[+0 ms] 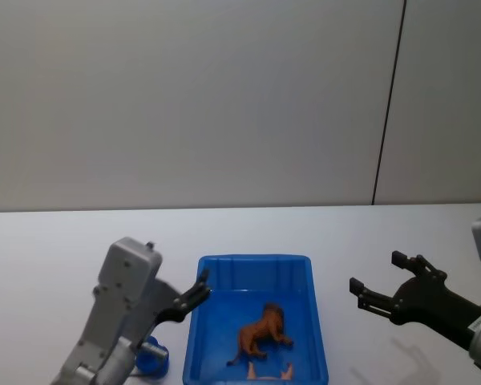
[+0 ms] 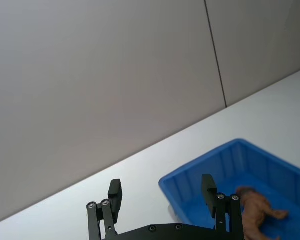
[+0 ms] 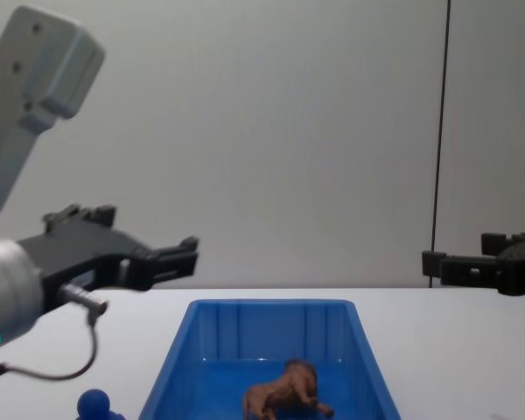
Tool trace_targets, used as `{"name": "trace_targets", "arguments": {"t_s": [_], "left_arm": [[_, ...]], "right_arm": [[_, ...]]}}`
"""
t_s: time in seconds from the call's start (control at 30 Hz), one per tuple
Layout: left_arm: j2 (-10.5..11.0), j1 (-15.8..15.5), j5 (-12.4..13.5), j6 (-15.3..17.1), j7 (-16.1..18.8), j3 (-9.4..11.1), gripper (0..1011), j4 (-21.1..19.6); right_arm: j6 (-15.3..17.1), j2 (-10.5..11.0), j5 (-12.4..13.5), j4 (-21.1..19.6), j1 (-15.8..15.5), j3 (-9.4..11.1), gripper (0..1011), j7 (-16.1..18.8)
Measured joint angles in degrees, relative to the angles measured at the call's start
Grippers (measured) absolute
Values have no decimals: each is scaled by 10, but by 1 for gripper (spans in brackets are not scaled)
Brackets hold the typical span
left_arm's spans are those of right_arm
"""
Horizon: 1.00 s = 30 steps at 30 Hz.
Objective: Pick up the two dolls from the table and place them into the box.
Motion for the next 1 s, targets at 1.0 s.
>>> {"name": "trace_targets", "arguments": {"t_s": [1.0], "left_arm": [[32,64,-37,1,3,-12,1000,50]], "right_arm": [[-6,6,3,-4,-6,3,1001,-2]]}}
